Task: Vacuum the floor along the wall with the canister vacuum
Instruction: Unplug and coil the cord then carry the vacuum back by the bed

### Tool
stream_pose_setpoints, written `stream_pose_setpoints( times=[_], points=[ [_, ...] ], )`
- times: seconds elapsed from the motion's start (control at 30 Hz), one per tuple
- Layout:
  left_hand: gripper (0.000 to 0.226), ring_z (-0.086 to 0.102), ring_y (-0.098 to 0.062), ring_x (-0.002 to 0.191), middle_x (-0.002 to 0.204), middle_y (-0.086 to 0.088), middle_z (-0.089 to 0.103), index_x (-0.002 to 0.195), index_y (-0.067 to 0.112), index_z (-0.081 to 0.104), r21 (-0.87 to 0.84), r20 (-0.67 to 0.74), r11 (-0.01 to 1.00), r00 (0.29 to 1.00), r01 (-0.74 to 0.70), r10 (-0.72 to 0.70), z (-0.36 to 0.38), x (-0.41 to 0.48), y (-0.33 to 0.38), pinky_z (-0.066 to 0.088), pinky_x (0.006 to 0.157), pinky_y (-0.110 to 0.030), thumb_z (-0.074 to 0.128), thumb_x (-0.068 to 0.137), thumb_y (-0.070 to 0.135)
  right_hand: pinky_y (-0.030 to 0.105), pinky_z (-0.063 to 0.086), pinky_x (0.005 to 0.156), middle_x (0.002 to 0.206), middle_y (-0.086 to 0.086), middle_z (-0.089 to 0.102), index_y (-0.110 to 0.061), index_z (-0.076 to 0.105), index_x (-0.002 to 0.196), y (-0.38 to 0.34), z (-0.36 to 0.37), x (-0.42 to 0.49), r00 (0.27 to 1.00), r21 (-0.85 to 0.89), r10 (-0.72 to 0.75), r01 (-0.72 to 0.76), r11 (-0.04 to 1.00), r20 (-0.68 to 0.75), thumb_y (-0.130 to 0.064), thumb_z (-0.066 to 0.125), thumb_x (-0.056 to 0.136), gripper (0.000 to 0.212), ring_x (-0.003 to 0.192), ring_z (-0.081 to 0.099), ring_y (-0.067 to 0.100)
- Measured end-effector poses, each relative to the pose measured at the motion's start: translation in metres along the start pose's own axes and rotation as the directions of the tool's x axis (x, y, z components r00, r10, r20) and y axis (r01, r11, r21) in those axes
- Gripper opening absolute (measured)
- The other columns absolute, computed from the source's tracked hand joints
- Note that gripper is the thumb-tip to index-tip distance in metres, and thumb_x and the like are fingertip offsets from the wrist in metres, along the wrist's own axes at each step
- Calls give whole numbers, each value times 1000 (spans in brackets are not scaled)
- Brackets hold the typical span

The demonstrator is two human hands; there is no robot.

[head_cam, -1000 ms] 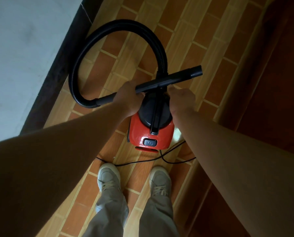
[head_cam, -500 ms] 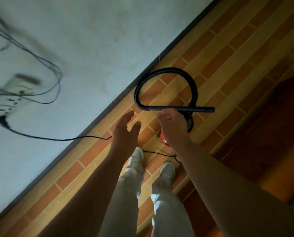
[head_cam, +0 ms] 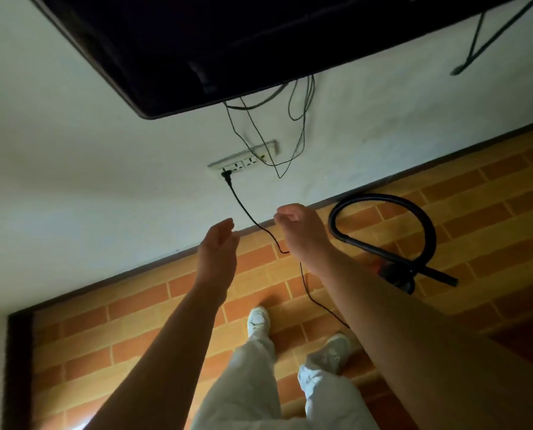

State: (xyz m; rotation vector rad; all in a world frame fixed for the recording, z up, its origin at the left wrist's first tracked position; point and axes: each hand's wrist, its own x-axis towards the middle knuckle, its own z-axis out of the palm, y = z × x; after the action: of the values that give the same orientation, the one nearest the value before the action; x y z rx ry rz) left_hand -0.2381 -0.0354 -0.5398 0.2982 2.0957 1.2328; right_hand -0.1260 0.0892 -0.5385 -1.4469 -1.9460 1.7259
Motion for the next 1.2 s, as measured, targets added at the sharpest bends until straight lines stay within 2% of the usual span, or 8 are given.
stream_pose_setpoints(
  times=[0.23, 0.53, 0.63, 0.7, 0.77, 0.93, 1.1, 1.2],
  points=[
    [39, 55, -16, 126, 135, 3, 61, 140, 17, 56, -119, 32, 986, 993, 119, -116, -49, 53, -19, 40, 114, -39, 54, 101, 12, 30, 45, 89, 139, 9, 61, -10, 56, 142, -20, 77, 60, 996, -69, 81, -78, 995, 38, -22, 52, 104, 40, 113, 57, 20],
    [42, 52, -15, 130, 141, 3, 57, 145, 18, 52, -134, 93, 978, 985, 157, -145, -54, 121, -36, 38, 117, -40, 49, 104, 12, 37, 43, 108, 155, 13, 47, -7, 39, 154, -16, 136, 150, 982, -149, 188, -186, 971, -1, -20, 42, 107, 49, 136, 50, 30],
    [43, 50, -15, 131, 143, 4, 56, 146, 19, 50, -145, 112, 975, 981, 171, -156, -56, 133, -43, 37, 115, -36, 49, 104, 14, 39, 46, 91, 123, 14, 60, -10, 55, 133, -7, 151, 179, 974, -205, 224, -223, 953, -19, -27, 40, 107, 35, 113, 58, 30],
    [43, 50, -16, 131, 142, 5, 55, 147, 19, 49, -153, 125, 972, 979, 180, -162, -59, 136, -47, 37, 113, -35, 51, 104, 15, 38, 40, 78, 89, 7, 51, -12, 52, 103, -1, 160, 197, 976, -270, 210, -217, 938, -54, -32, 38, 106, 24, 90, 52, 28],
    [44, 50, -17, 132, 143, 3, 55, 147, 19, 49, -163, 135, 969, 977, 187, -166, -60, 139, -49, 37, 113, -34, 52, 104, 15, 36, 37, 75, 78, 3, 47, -9, 53, 97, 0, 166, 209, 980, -336, 185, -197, 921, -67, -30, 37, 108, 28, 84, 49, 27],
    [43, 50, -17, 133, 145, 3, 54, 147, 19, 48, -146, 144, 972, 976, 183, -162, -63, 143, -51, 37, 114, -35, 52, 104, 16, 37, 47, 80, 102, 10, 64, -1, 65, 124, -5, 166, 213, 992, -350, 123, -129, 928, -40, -22, 37, 110, 38, 94, 59, 27],
    [43, 50, -16, 133, 144, 3, 55, 146, 19, 48, -133, 140, 973, 976, 188, -169, -65, 146, -53, 37, 115, -36, 54, 103, 17, 30, 47, 75, 108, 12, 71, -2, 70, 118, 1, 168, 203, 991, -228, 72, -96, 969, -112, -23, 40, 110, 37, 91, 63, 24],
    [43, 50, -17, 133, 144, 3, 55, 146, 19, 48, -123, 147, 974, 974, 189, -170, -63, 146, -53, 37, 117, -40, 53, 103, 17, 37, 54, 82, 111, 13, 72, -4, 70, 121, -1, 178, 203, 982, -107, 133, -148, 983, -133, -25, 41, 110, 37, 99, 67, 27]
  ],
)
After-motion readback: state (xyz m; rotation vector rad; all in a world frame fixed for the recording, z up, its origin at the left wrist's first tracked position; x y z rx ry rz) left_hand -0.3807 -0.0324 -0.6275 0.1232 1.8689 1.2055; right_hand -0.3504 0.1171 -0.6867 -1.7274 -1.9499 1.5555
